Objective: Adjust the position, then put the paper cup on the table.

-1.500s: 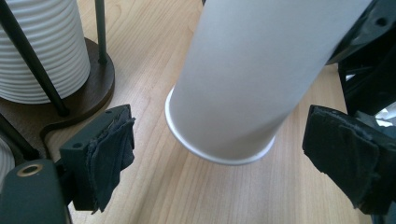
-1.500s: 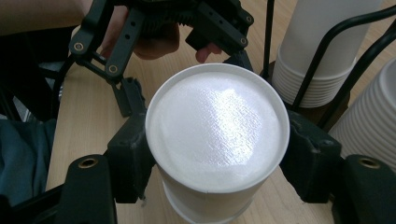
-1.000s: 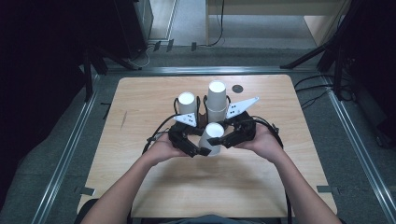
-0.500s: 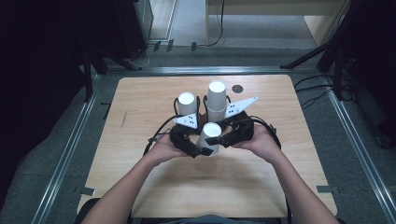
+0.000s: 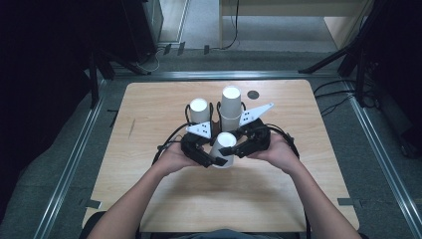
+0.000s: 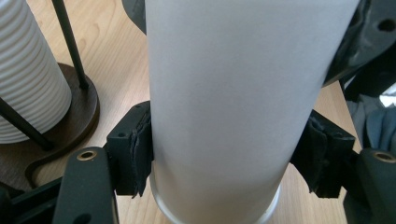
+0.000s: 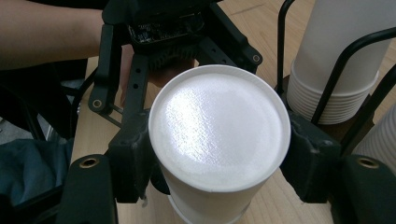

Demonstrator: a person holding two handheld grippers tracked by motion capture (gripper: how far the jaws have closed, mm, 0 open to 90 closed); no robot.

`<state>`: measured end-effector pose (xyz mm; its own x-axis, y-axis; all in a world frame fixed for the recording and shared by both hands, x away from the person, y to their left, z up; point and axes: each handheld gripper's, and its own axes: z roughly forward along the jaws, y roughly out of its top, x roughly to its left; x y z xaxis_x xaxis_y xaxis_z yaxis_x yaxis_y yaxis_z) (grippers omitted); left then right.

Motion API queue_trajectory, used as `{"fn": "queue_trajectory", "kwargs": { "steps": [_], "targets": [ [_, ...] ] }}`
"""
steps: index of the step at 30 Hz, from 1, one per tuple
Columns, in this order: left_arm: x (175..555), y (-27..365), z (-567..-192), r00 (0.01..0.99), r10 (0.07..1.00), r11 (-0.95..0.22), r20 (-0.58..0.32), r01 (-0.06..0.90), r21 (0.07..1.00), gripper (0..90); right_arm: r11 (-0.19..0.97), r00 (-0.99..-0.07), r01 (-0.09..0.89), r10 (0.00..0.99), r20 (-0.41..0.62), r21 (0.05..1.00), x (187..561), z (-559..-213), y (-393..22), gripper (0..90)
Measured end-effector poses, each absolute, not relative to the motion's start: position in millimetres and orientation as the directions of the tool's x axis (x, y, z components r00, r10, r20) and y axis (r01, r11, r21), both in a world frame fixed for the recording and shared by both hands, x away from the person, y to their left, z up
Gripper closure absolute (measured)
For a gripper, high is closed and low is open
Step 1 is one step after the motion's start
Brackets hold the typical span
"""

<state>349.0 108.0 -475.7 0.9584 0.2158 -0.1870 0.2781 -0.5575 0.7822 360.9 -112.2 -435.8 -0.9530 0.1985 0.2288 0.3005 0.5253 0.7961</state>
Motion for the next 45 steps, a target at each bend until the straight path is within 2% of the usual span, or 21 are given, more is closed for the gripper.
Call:
{"fn": "queue_trajectory", "kwargs": {
  "steps": [3,5,11,20,28,45],
  "targets": [
    [349.8,110.6,-474.3,0.955,0.230,-0.566,-0.186,0.287,0.773,29.6,0.536,-0.954,0.297,0.210,0.215,0.790,359.9,-434.8,-113.0,25.0],
    [350.3,112.9,-473.1,0.954,0.238,-0.575,-0.185,0.292,0.764,29.5,0.531,-0.952,0.302,0.215,0.219,0.792,359.9,-433.6,-115.4,23.2],
    [351.6,119.0,-467.3,0.950,0.259,-0.578,-0.176,0.298,0.760,29.6,0.547,-0.950,0.302,0.237,0.201,0.781,358.3,-438.0,-121.7,23.1],
    [352.0,120.7,-462.3,0.956,0.261,-0.653,-0.131,0.275,0.706,29.6,0.593,-0.956,0.274,0.257,0.144,0.757,345.9,-448.6,-125.7,25.6],
    [354.4,121.9,-458.7,0.961,0.259,-0.722,-0.102,0.262,0.640,29.6,0.586,-0.950,0.288,0.273,0.150,0.758,337.4,-458.7,-135.2,26.7],
    [361.9,105.7,-463.4,0.969,0.232,-0.792,-0.085,0.239,0.563,29.6,0.565,-0.952,0.285,0.264,0.157,0.774,350.1,-463.0,-135.4,26.5]
  ]
}}
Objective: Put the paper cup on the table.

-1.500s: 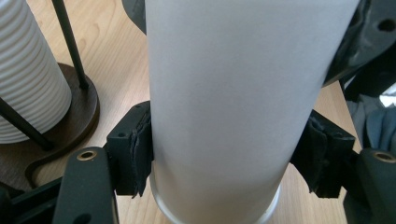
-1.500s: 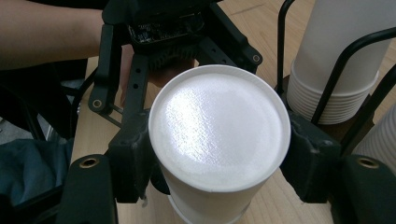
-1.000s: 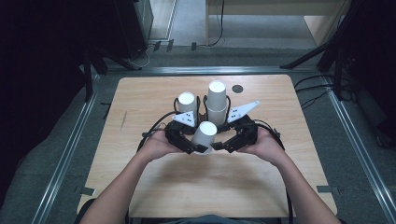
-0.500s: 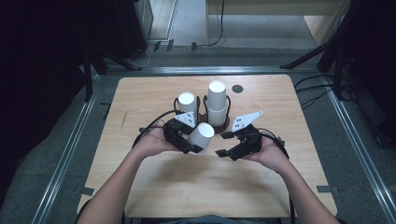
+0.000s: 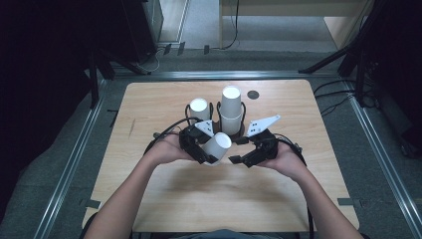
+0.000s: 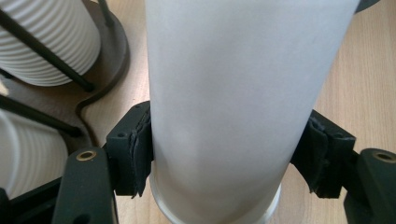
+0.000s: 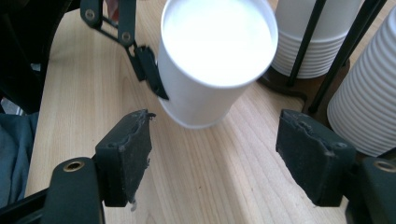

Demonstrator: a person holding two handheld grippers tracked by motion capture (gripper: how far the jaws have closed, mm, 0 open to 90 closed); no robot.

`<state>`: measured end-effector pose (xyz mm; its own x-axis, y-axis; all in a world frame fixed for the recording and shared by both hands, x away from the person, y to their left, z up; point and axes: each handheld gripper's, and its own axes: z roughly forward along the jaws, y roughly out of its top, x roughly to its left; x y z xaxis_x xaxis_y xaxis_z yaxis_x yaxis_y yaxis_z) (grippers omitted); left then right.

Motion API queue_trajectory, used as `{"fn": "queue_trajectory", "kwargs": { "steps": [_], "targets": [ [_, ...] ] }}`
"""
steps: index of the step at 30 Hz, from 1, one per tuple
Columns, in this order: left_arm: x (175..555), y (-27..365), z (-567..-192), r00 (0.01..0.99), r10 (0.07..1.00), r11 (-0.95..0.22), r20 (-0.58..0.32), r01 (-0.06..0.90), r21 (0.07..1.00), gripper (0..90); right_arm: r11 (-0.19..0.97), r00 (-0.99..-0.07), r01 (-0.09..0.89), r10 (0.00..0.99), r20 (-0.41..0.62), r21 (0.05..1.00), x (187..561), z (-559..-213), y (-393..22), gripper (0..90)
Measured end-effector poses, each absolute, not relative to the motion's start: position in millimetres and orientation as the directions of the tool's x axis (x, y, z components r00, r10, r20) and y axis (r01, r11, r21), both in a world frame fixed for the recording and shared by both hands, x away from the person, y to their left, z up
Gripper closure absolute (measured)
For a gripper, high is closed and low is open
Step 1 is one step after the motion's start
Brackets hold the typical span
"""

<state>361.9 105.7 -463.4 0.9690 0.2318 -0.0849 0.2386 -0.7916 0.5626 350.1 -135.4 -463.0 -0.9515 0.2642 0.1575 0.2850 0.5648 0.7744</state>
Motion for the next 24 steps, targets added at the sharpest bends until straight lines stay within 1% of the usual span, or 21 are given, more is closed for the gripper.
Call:
{"fn": "queue_trajectory", "kwargs": {
  "steps": [8,16,17,19,20,24],
  "targets": [
    [360.5,94.4,-471.6,0.977,0.193,-0.825,-0.093,0.213,0.523,29.6,0.563,-0.955,0.279,0.247,0.164,0.778,352.9,-461.4,-131.0,25.5],
    [354.8,87.6,-472.5,0.986,0.145,-0.832,-0.087,0.169,0.528,29.3,0.595,-0.965,0.259,0.200,0.172,0.761,353.2,-464.1,-117.6,25.4],
    [354.2,87.2,-472.7,0.986,0.140,-0.833,-0.087,0.165,0.528,29.3,0.599,-0.964,0.263,0.199,0.177,0.757,352.7,-464.6,-115.9,25.7],
    [353.7,86.6,-473.1,0.988,0.130,-0.837,-0.083,0.154,0.526,29.1,0.603,-0.966,0.256,0.185,0.180,0.755,353.2,-465.3,-113.9,29.4],
    [353.3,86.4,-473.3,0.988,0.130,-0.836,-0.083,0.154,0.526,29.0,0.611,-0.966,0.256,0.180,0.184,0.749,353.2,-465.3,-112.6,33.6],
    [353.2,86.6,-472.9,0.989,0.128,-0.836,-0.076,0.149,0.528,28.3,0.617,-0.968,0.250,0.175,0.180,0.746,353.3,-464.6,-112.5,34.0]
  ]
}}
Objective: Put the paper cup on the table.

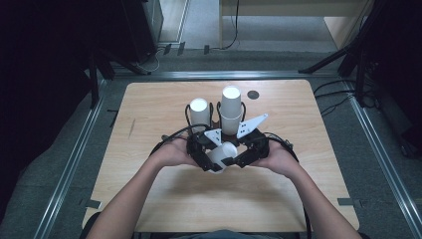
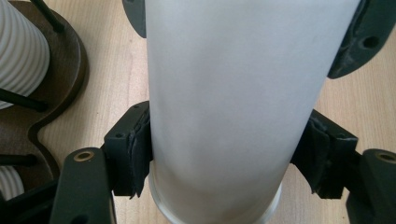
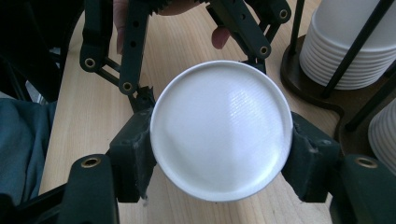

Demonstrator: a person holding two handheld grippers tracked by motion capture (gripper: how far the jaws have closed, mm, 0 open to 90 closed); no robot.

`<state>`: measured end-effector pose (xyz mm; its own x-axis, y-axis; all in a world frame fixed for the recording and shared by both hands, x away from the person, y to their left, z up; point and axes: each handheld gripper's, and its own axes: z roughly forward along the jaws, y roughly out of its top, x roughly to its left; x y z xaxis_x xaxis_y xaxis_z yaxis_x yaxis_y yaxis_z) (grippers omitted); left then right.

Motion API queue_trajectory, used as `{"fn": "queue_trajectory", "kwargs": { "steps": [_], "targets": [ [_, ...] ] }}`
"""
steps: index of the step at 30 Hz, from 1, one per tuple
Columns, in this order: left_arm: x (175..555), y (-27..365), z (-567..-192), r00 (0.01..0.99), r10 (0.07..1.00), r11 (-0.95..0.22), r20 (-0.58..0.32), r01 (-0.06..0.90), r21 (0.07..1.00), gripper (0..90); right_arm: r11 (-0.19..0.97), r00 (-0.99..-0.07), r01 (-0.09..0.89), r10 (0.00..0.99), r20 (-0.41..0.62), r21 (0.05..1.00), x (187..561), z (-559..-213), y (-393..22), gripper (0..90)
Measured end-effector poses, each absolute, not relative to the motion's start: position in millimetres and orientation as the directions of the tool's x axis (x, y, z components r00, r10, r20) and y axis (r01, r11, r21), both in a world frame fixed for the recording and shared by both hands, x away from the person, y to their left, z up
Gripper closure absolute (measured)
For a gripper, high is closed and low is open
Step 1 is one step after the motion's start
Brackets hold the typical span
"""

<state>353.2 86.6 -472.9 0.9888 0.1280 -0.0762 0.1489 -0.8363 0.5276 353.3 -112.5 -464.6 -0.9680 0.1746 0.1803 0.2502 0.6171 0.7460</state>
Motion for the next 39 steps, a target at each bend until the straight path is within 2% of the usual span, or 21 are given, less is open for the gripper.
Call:
{"fn": "queue_trajectory", "kwargs": {
  "steps": [6,9,12,22,37,39],
  "targets": [
    [352.5,88.0,-471.5,0.987,0.132,-0.819,-0.094,0.163,0.550,24.5,0.614,-0.966,0.259,0.172,0.194,0.746,353.4,-462.1,-113.9,34.0],
    [353.1,88.7,-472.8,0.982,0.155,-0.806,-0.111,0.191,0.561,14.3,0.611,-0.966,0.256,0.181,0.183,0.749,352.7,-460.0,-115.5,33.9],
    [353.9,90.6,-473.8,0.978,0.174,-0.796,-0.114,0.207,0.569,9.3,0.596,-0.965,0.260,0.188,0.182,0.759,353.5,-457.9,-119.9,33.9],
    [354.4,102.1,-468.0,0.967,0.219,-0.705,-0.127,0.247,0.665,9.3,0.553,-0.962,0.268,0.201,0.186,0.789,354.7,-454.9,-128.6,33.7],
    [351.2,104.0,-470.2,0.967,0.219,-0.655,-0.134,0.247,0.714,9.8,0.476,-0.962,0.263,0.190,0.194,0.839,352.7,-444.7,-132.8,33.7],
    [351.3,105.7,-470.4,0.966,0.217,-0.638,-0.137,0.247,0.729,12.8,0.460,-0.962,0.263,0.187,0.197,0.848,353.1,-442.7,-134.2,33.7]
  ]
}}
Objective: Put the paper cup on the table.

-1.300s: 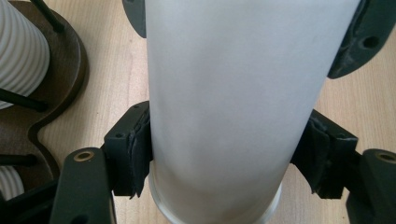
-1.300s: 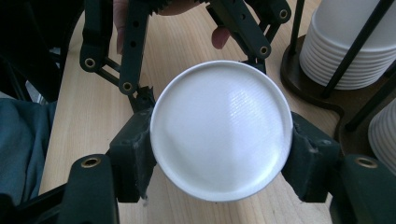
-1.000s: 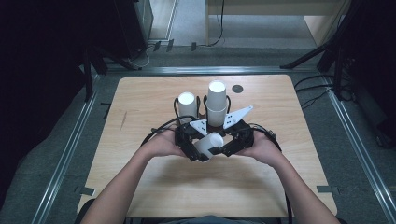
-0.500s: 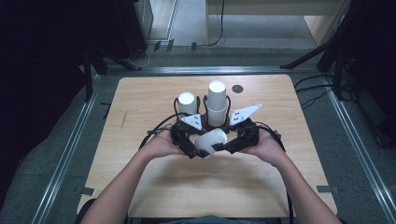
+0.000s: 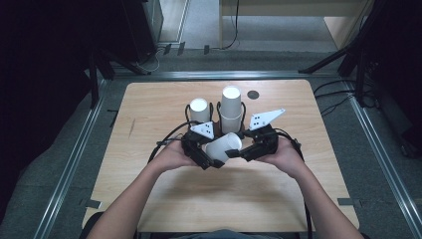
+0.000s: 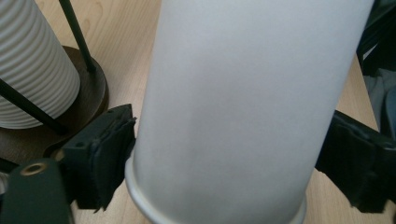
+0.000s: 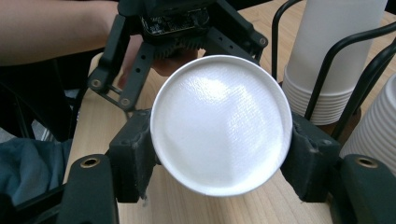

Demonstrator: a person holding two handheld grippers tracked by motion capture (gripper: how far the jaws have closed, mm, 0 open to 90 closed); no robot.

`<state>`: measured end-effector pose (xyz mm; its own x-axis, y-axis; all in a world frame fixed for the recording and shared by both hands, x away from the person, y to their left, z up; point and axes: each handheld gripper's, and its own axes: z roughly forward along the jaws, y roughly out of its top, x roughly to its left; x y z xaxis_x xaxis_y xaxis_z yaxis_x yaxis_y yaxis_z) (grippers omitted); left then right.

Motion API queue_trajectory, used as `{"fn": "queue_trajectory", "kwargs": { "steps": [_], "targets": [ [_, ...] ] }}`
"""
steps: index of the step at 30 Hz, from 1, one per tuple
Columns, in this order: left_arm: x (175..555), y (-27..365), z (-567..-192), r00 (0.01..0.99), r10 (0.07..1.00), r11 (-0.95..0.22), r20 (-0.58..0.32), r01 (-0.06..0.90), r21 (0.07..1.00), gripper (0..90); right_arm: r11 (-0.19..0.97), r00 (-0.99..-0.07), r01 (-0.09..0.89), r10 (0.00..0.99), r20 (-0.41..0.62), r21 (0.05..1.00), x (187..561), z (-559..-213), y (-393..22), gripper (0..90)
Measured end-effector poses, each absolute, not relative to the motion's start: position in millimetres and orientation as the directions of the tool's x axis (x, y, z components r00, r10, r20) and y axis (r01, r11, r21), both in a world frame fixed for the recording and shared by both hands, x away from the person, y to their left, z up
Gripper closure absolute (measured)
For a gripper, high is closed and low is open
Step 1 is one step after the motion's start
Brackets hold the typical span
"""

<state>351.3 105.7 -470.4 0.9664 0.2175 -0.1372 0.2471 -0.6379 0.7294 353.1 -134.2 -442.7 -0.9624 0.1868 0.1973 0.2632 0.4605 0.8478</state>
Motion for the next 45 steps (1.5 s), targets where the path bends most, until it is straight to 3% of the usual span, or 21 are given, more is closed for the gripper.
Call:
{"fn": "queue_trajectory", "kwargs": {
  "steps": [8,19,25,45],
  "targets": [
    [351.4,106.8,-472.9,0.965,0.225,-0.635,-0.138,0.252,0.730,12.5,0.448,-0.965,0.255,0.178,0.194,0.857,352.2,-439.7,-136.0,33.9],
    [350.2,111.0,-467.1,0.970,0.217,-0.647,-0.113,0.229,0.727,23.8,0.449,-0.963,0.263,0.182,0.200,0.854,353.0,-439.7,-137.6,34.2],
    [351.9,118.1,-461.8,0.964,0.238,-0.645,-0.119,0.248,0.722,23.9,0.467,-0.961,0.261,0.209,0.181,0.845,352.7,-440.5,-137.1,22.8],
    [358.7,120.5,-448.5,0.969,0.240,-0.744,-0.050,0.217,0.632,23.9,0.590,-0.965,0.233,0.236,0.111,0.773,349.6,-454.9,-137.9,23.2]
  ]
}}
